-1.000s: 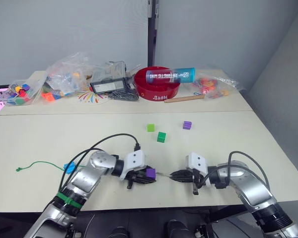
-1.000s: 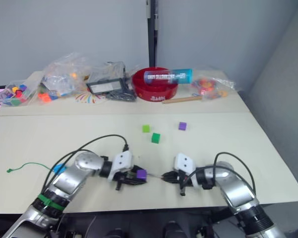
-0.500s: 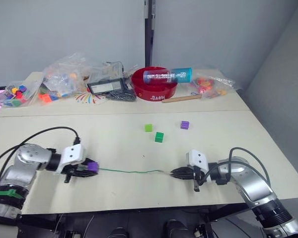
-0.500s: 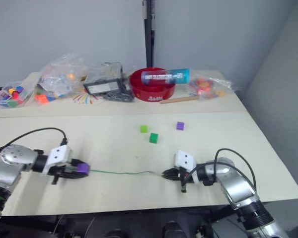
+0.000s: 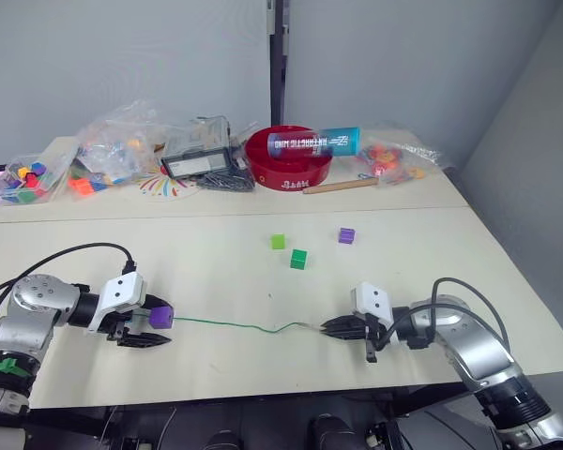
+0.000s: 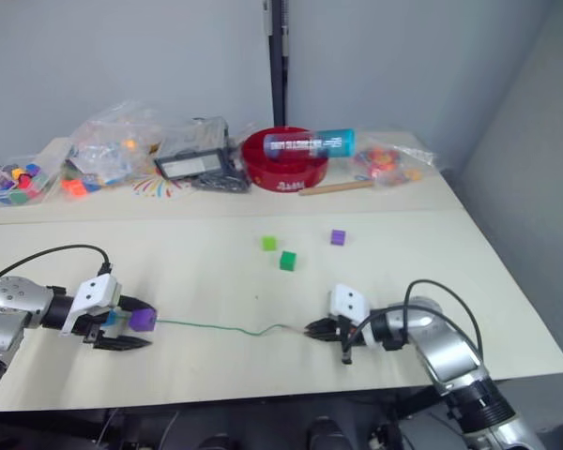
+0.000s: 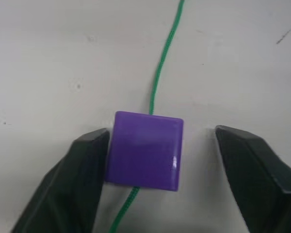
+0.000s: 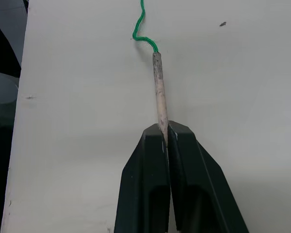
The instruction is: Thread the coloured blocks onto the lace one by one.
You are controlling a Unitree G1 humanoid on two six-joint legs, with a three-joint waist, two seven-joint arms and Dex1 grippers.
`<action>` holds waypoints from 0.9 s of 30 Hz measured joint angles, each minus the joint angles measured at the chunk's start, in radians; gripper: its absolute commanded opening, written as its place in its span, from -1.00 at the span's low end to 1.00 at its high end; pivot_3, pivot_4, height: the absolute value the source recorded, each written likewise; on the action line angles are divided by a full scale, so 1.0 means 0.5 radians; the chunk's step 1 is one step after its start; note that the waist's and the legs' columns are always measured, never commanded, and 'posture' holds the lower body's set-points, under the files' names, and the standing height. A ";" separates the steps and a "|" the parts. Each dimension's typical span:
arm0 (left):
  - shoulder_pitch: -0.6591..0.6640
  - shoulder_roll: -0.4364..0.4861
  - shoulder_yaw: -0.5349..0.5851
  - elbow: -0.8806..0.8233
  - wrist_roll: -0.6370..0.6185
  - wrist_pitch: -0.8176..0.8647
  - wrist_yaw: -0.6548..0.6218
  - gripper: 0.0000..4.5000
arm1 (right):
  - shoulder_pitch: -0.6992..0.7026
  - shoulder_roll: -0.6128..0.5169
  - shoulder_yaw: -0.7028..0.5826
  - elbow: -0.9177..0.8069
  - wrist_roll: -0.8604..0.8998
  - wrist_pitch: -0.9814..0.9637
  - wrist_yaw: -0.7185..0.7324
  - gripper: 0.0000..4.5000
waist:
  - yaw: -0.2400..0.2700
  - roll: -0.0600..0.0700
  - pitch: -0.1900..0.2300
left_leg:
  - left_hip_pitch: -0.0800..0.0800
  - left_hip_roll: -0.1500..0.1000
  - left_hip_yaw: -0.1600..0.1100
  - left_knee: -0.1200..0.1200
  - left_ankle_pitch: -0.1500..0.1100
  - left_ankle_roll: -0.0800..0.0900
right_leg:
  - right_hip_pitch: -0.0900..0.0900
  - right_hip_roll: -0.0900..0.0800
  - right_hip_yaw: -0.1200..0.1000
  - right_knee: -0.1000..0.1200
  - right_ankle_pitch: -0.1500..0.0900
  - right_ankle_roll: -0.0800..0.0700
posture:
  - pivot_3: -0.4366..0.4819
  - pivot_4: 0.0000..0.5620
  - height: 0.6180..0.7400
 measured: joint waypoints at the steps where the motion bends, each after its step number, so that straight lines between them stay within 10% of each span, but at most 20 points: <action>1: -0.003 0.014 0.019 -0.095 -0.043 0.097 -0.010 0.83 | -0.007 0.002 0.003 0.000 0.000 0.000 0.002 -1.00 | 0.006 -0.001 0.000 | -0.002 0.000 -0.001 0.000 0.000 0.000 | 0.000 -0.001 -0.001 0.000 0.000 0.000 | -0.05 -0.47 0.85; 11: -0.016 -0.372 -0.082 -0.930 -0.198 0.675 0.307 0.83 | -0.089 0.090 0.094 -0.010 -0.004 0.063 -0.002 -1.00 | 0.041 -0.001 0.001 | -0.001 -0.001 0.000 0.001 0.000 0.000 | 0.001 -0.002 -0.001 -0.002 0.000 0.000 | -0.05 -0.47 0.85; 24: 0.008 -0.832 -0.403 -0.950 0.032 0.718 0.718 0.83 | -0.100 0.106 0.119 -0.084 -0.006 0.144 -0.046 -1.00 | 0.044 -0.001 0.001 | -0.002 -0.002 -0.002 0.004 0.000 0.000 | 0.002 -0.002 -0.001 -0.001 0.001 0.000 | -0.05 -0.47 0.85; 27: 0.008 -0.878 -0.434 -0.949 0.040 0.717 0.728 0.49 | -0.100 0.105 0.119 -0.098 -0.006 0.150 -0.052 -1.00 | 0.046 -0.001 0.001 | -0.002 -0.002 -0.002 0.004 0.000 0.000 | 0.002 -0.002 -0.001 -0.001 0.001 0.000 | -0.05 -0.47 0.85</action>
